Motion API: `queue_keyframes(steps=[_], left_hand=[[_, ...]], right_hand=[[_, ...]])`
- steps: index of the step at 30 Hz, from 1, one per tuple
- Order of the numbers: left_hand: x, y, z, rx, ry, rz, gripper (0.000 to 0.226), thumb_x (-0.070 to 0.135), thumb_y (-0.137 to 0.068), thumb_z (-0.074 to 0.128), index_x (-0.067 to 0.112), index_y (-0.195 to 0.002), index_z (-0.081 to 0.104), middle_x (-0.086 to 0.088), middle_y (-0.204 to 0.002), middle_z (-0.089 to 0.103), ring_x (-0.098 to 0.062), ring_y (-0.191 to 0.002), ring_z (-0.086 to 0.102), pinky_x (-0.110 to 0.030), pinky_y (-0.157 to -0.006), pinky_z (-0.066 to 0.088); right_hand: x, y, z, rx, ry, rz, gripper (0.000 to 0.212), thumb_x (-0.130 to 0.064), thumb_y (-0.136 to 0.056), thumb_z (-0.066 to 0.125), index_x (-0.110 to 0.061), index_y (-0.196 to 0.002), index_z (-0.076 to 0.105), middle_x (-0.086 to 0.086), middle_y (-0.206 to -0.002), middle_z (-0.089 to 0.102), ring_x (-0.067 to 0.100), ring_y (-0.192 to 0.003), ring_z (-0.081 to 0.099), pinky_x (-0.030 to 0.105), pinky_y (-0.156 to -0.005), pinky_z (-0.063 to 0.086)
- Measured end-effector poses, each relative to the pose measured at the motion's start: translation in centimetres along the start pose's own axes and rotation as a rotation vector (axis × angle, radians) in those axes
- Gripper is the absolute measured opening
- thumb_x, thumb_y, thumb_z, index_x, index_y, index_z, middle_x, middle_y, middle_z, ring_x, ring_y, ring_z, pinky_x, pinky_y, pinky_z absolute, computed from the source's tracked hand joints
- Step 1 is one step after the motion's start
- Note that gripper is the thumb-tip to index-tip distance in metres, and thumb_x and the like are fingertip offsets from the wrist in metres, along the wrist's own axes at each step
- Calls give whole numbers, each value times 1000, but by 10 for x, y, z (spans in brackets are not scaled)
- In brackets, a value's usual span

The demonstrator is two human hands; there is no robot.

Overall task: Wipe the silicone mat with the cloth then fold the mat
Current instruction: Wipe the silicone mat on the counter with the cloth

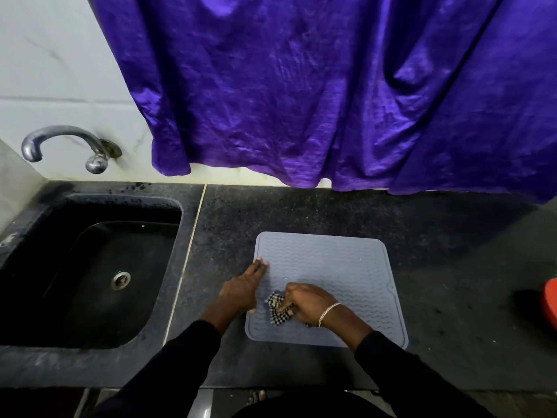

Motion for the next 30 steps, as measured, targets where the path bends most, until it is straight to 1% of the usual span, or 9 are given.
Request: queue_keyframes(steps=[5,11,14,16,18,20,23,26,30], left_hand=[[-1,0,-1,-5,30,-1,112,19,-82,72,36,-160,-7,16,-167,-19,-33,-142,43,-51,-108,45],[-5,0,1,-4,45,15,120,16,-76,78,34,-161,-5,15,-167,-17,-29,-145,40,-49,-109,45],[-4,-1,1,-1,47,20,114,16,-80,74,35,-161,-4,15,-167,-17,-30,-144,41,-50,-109,45],[-5,-2,0,0,41,24,116,15,-79,76,35,-161,-4,15,-167,-17,-30,-143,42,-49,-108,46],[-6,-3,0,-2,41,26,119,15,-77,79,34,-161,-4,15,-167,-17,-30,-143,42,-49,-108,47],[-7,-3,1,10,45,40,114,20,-81,77,34,-161,-3,15,-168,-16,-29,-144,42,-48,-109,46],[-8,-3,1,30,37,54,106,29,-87,72,34,-161,-3,13,-168,-16,-29,-144,42,-47,-110,45],[-8,-2,2,28,31,48,110,26,-82,74,34,-161,-2,15,-168,-15,-28,-142,44,-48,-109,46],[-10,-2,2,16,28,38,114,21,-80,76,35,-161,-3,15,-168,-16,-28,-143,44,-50,-109,46]], right_hand=[[15,20,15,32,-39,24,36,-20,-94,63,-33,-126,70,0,-125,61,20,-119,56,30,-93,45],[32,29,1,-66,14,123,38,-16,-88,63,-34,-121,72,-1,-122,62,21,-121,57,28,-91,47],[23,20,-11,-53,21,122,37,-18,-88,63,-35,-119,73,-2,-124,62,21,-122,58,28,-95,47],[10,10,-15,-28,0,85,35,-20,-89,65,-36,-120,72,-3,-124,62,21,-120,58,30,-98,48],[-5,-3,-13,-12,-22,68,33,-22,-89,67,-31,-120,72,0,-123,63,24,-119,59,33,-97,51],[-16,-11,-5,-5,-20,57,33,-21,-89,68,-27,-122,70,2,-121,63,26,-118,59,36,-95,52],[-17,-6,10,12,-18,20,35,-20,-93,65,-34,-125,70,-1,-122,60,22,-120,55,35,-96,50],[-5,8,16,41,-44,27,35,-24,-94,63,-38,-126,69,-5,-125,60,18,-120,55,29,-94,45],[9,16,8,-2,19,64,38,-24,-90,65,-41,-124,68,-10,-123,59,16,-121,55,29,-91,48]])
Point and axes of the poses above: each hand's wrist, its own y-axis away from the middle knuckle, its own z-axis out of the palm, x = y × z, the point moved 1 cm from there along -y, towards the middle knuckle
